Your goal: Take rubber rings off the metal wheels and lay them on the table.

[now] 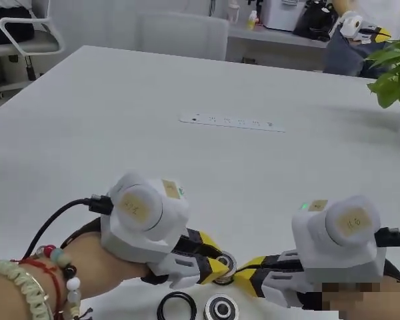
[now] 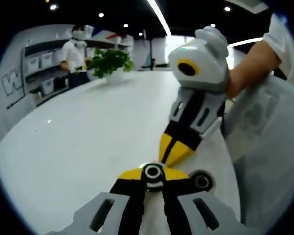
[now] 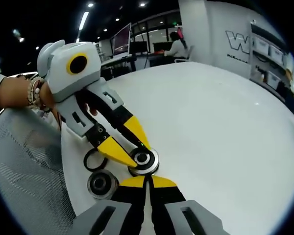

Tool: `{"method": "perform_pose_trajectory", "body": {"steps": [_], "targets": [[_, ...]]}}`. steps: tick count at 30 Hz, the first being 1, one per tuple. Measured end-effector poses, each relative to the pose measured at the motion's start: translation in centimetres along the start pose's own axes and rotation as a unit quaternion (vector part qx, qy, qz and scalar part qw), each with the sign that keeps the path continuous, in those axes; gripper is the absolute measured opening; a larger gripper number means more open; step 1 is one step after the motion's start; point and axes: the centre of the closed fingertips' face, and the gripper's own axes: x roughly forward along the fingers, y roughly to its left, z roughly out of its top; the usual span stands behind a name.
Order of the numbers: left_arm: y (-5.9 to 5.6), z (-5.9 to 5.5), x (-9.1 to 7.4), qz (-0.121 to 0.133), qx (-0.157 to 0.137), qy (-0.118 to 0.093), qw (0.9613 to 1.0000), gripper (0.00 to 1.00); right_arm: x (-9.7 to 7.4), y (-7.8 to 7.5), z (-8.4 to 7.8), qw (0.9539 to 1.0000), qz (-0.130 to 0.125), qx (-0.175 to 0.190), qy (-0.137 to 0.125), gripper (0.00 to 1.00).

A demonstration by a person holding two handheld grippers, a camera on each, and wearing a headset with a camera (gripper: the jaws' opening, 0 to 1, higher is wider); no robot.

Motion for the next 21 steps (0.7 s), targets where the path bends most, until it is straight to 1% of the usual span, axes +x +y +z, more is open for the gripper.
{"method": "perform_pose_trajectory", "body": {"steps": [3, 7, 14, 21], "targets": [[-0.01, -0.01, -0.01, 0.0, -0.001, 0.0, 1.0, 0.14, -0.06, -0.09, -0.05, 0.9993, 0.001, 0.038, -0.001, 0.0], [-0.02, -0.04, -0.04, -0.001, 0.002, 0.0, 1.0, 0.14, -0.18, -0.11, -0.05, 0.9982, 0.003, 0.059, -0.003, 0.0], [0.04, -0.08, -0.09, 0.0, 0.003, 0.0, 1.0, 0.14, -0.32, -0.24, 0.01, 0.9976, 0.0, 0.069, -0.005, 0.0], [0.04, -0.12, -0.11, 0.002, 0.004, 0.002, 1.0, 0.14, -0.44, -0.45, 0.08, 0.9978, -0.005, 0.066, -0.007, 0.0]]}}
